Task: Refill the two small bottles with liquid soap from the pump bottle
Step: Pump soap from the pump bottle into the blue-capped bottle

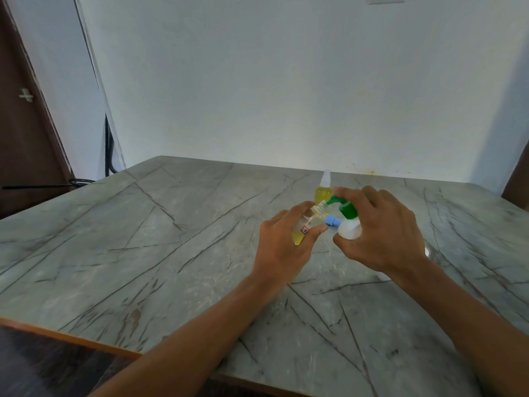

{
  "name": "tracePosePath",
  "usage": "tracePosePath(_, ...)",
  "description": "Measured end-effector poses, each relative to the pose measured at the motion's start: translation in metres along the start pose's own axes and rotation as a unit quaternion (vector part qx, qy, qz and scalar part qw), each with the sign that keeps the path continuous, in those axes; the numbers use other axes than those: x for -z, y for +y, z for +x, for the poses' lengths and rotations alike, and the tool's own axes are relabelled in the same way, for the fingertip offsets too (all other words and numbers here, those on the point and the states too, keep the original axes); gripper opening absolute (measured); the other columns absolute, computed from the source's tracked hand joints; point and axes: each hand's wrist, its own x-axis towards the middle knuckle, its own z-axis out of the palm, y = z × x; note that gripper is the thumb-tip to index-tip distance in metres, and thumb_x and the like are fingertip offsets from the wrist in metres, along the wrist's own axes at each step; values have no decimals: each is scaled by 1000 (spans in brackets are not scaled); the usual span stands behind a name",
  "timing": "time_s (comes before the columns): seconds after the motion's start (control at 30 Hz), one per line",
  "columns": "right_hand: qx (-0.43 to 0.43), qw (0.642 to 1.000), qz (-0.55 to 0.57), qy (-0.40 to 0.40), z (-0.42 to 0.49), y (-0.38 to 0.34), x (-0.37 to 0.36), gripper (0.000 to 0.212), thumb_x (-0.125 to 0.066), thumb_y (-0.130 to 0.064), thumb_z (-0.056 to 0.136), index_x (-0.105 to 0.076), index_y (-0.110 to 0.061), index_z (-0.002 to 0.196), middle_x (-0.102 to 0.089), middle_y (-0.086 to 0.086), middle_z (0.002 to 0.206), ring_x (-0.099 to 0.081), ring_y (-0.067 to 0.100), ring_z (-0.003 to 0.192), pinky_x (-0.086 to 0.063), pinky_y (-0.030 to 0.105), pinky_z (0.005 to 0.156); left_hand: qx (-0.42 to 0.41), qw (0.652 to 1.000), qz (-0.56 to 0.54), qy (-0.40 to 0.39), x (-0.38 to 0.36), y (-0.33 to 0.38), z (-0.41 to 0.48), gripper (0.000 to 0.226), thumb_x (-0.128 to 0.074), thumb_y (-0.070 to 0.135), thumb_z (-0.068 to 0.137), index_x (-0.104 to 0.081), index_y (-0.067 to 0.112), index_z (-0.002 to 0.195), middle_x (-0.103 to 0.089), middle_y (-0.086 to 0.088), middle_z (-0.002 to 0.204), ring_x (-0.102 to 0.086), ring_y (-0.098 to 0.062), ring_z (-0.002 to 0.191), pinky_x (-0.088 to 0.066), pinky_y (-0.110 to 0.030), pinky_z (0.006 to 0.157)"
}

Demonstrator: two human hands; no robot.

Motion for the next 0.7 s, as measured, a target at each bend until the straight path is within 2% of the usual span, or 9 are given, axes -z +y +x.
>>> tracePosePath(0.1, -4, 1000, -6, 3, 0, -2, 1, 88, -86, -40, 54, -41, -27, 128, -62, 6, 92, -54, 23, 71, -46, 31, 56, -1, 1000, 1, 1, 0, -1, 0, 46, -67, 43, 83, -59, 22, 124, -69, 6, 107, -62, -3, 84, -48, -11, 73)
tracePosePath(0.2, -2, 1000, -15, -5, 1, -3, 3, 95, -84, -42, 56, -36, -31, 137, -59, 3, 89, -47, 18, 71, -47, 29, 53, 9, 1000, -12, 11, 2, -1, 3, 45, -68, 41, 83, -59, 23, 123, -69, 8, 106, -63, -2, 81, -51, -12, 70)
tracePosePath(0.3, 2, 1000, -19, -11, 1, -4, 4, 103, -83, -44, 57, -29, -31, 144, -59, 4, 88, -48, 19, 68, -47, 28, 52, 21, 999, -23, 13, 3, 1, 4, 43, -68, 41, 83, -59, 24, 121, -68, 10, 106, -62, -1, 80, -49, -8, 70)
tracePosePath(0.37, -1, 1000, -21, -14, 1, -5, 5, 104, -84, -44, 56, -29, -31, 144, -59, 4, 87, -48, 18, 68, -46, 28, 52, 22, 999, -23, 14, 3, 1, 4, 43, -68, 41, 83, -59, 24, 121, -68, 11, 106, -61, 1, 80, -48, -6, 70)
tracePosePath(0.5, -6, 1000, -19, -22, 2, -6, 4, 100, -84, -45, 55, -35, -29, 141, -59, 3, 87, -43, 14, 69, -44, 26, 54, 35, 999, -25, 14, 2, 1, 4, 45, -66, 44, 82, -57, 25, 122, -68, 10, 108, -63, -3, 83, -53, -16, 74)
tracePosePath(0.7, -7, 1000, -13, -10, 3, -8, 4, 96, -87, -43, 51, -40, -26, 134, -62, 6, 88, -47, 17, 68, -41, 27, 55, 29, 999, -19, 9, 0, -2, 3, 44, -66, 45, 83, -57, 25, 122, -68, 11, 109, -62, -1, 84, -52, -14, 75)
